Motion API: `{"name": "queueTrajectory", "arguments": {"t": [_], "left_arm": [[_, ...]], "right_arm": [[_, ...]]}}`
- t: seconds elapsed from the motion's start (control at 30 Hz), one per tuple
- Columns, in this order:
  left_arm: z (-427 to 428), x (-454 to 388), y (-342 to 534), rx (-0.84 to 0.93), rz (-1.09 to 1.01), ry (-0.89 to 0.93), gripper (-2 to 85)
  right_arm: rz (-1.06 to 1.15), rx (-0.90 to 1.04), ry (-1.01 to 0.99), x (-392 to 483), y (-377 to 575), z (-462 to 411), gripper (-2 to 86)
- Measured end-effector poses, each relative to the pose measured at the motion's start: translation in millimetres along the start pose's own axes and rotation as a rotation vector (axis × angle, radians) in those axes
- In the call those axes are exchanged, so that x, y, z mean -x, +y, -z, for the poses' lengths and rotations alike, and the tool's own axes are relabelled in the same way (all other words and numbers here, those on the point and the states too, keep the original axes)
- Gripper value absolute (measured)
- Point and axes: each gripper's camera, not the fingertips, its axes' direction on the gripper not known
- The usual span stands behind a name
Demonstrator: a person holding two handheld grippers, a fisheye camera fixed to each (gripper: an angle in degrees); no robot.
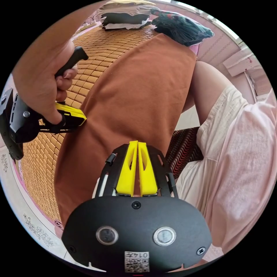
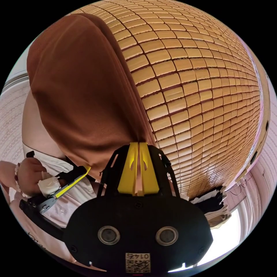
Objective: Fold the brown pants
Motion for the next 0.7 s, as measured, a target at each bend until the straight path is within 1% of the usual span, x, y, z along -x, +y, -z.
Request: {"name": "queueTrajectory", "arguments": {"t": [0.07, 0.1, 0.2, 0.27, 0.33, 0.4, 0.57, 0.7], "left_arm": [[-17.5, -6.2, 2.2, 0.053, 0.009, 0.003, -1.0], [-22.0, -10.3, 4.3, 0.026, 0.013, -0.01, -1.0], [-21.2, -13.5, 2.3, 0.038, 0.03, -0.009, -1.0], [-14.3, -19.7, 4.8, -0.002, 0.015, -0.033, -1.0], [-18.0, -26.5, 6.8, 0.024, -0.012, -0.015, -1.0], [-34.0, -30.5, 6.2, 0.062, -0.014, -0.007, -0.9], [-49.1, -32.2, -1.1, 0.077, 0.002, 0.028, -0.9], [-47.6, -37.0, 5.8, 0.035, 0.06, 0.027, -0.9]], "right_arm": [[0.004, 0.015, 0.001, -2.8, -1.9, 1.0, -0.9], [-0.001, 0.028, -0.01, -6.6, -2.8, 1.8, -0.9], [0.006, 0.05, -0.016, -13.0, -0.9, 4.2, -0.8], [0.008, 0.054, -0.015, -16.3, 3.6, 6.0, -0.8], [0.008, 0.048, -0.008, -18.9, 10.5, 7.8, -0.8], [0.012, 0.045, -0.003, -23.4, 21.0, 10.4, -0.8], [-0.01, 0.044, -0.018, -37.8, 47.4, 15.9, -0.8], [-0.039, -0.006, 0.023, -42.7, 86.3, 22.0, -0.7]]}}
